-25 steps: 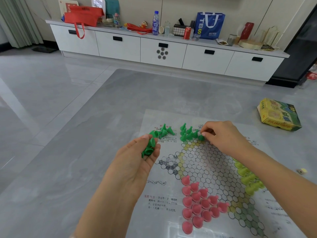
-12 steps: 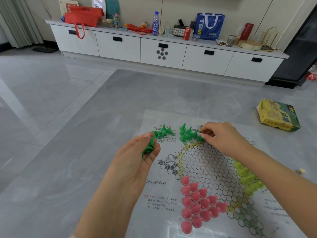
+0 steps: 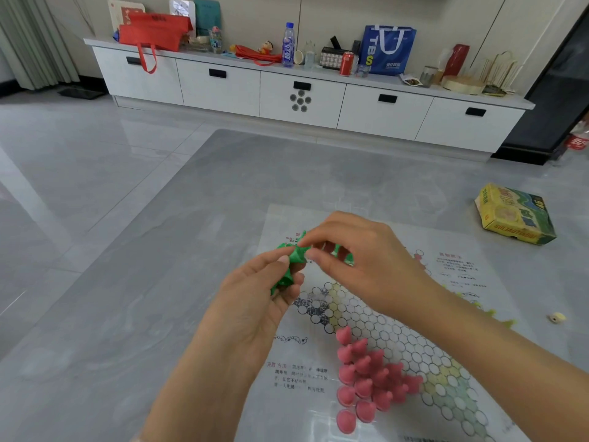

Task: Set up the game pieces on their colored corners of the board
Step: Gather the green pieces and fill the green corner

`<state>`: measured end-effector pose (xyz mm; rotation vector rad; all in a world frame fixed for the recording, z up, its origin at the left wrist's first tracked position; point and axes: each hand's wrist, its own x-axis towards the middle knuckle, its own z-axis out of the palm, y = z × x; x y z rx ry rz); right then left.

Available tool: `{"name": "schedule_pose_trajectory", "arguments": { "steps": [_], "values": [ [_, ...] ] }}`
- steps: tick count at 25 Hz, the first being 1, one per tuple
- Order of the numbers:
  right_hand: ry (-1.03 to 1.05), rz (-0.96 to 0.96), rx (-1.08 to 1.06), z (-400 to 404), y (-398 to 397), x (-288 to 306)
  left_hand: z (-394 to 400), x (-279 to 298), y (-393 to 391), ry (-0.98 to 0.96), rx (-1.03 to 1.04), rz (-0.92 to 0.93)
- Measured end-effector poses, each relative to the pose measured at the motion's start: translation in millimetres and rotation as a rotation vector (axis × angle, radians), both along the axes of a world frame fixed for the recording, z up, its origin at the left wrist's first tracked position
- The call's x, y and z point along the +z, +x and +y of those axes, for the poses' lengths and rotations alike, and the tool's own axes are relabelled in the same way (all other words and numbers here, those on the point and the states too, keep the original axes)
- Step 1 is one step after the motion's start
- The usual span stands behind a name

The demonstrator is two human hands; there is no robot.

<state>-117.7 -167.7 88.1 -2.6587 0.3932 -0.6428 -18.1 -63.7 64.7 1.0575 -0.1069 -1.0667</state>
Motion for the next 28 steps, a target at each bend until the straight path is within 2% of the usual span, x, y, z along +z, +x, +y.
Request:
{"name": "schedule_pose_trajectory", "arguments": {
  "steps": [4,9,14,19,23,28],
  "values": [
    [-0.029,0.012,0.075,10.5,6.4,3.4,1.7,1.6,-1.7,0.003,-0.008,-0.096],
    [-0.002,0.046,0.048,8.9,4.9,2.0,3.1,4.5,-1.7,0.001,0.035,-0.041],
    [-0.015,0.070,-0.046,2.7,0.3,0.1,3.3,6.0,0.5,-0.019,0.012,0.011],
    [0.200,0.045,-0.246,-23.5,-17.3,11.1,2.3,4.1,0.5,-0.014,0.000,0.031],
    [0.203,0.094,-0.411,-62.9,-35.6,0.8,2.3,3.9,-0.2,-0.001,-0.003,0.029],
    [0.072,0.260,-0.424,-72.4,-38.4,-32.3,-0.1,3.9,-1.7,0.017,-0.004,0.019]
  ]
}}
